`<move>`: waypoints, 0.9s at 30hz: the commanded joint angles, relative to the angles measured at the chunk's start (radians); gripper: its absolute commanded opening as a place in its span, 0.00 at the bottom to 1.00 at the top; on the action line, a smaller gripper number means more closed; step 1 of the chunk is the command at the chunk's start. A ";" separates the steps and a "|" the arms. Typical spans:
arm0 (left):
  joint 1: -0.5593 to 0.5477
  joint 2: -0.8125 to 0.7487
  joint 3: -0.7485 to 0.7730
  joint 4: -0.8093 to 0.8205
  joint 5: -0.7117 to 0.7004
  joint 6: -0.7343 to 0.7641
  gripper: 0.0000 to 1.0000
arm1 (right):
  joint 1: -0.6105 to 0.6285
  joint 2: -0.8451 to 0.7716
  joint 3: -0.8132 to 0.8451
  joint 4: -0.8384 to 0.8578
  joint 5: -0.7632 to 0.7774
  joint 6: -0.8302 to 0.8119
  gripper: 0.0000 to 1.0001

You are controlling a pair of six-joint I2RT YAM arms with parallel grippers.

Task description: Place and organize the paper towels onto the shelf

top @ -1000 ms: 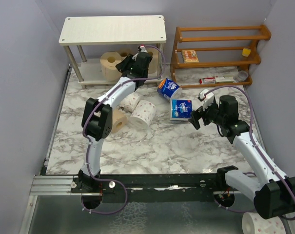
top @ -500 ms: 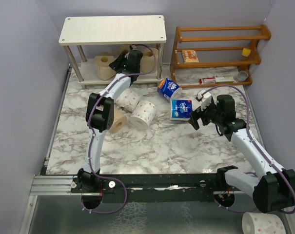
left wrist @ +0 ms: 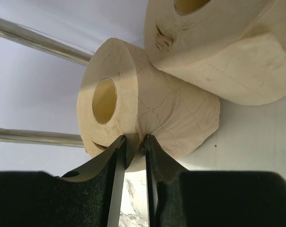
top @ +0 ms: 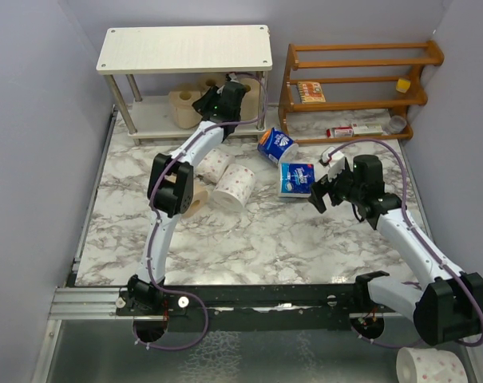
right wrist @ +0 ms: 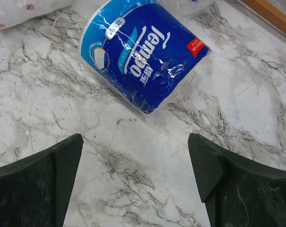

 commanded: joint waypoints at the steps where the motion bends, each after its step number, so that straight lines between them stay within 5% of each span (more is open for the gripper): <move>1: -0.008 -0.002 0.057 0.037 -0.009 -0.006 0.33 | -0.005 -0.026 0.006 0.017 0.018 -0.009 0.95; 4: -0.008 -0.001 0.043 0.050 -0.028 -0.001 0.73 | -0.005 -0.028 0.008 0.017 0.025 -0.006 0.96; 6: -0.010 -0.006 0.037 0.053 -0.029 -0.004 0.85 | -0.005 -0.027 0.009 0.017 0.023 -0.006 0.96; 12: -0.073 -0.077 0.039 0.051 -0.137 0.021 0.85 | -0.005 -0.024 0.011 0.013 0.012 -0.010 0.97; 17: -0.223 -0.343 -0.107 0.027 -0.202 0.010 0.87 | -0.005 -0.029 0.009 0.015 0.013 -0.018 0.97; 19: -0.269 -0.480 -0.184 -0.101 -0.117 -0.125 0.86 | -0.005 -0.034 0.005 0.013 0.010 -0.023 0.97; 22: -0.264 -0.665 -0.337 -0.358 0.193 -0.357 0.84 | -0.005 -0.040 0.003 0.004 -0.015 -0.038 0.97; 27: -0.258 -0.919 -0.655 -0.571 0.561 -0.505 0.84 | -0.006 -0.067 -0.001 -0.015 -0.055 -0.055 0.96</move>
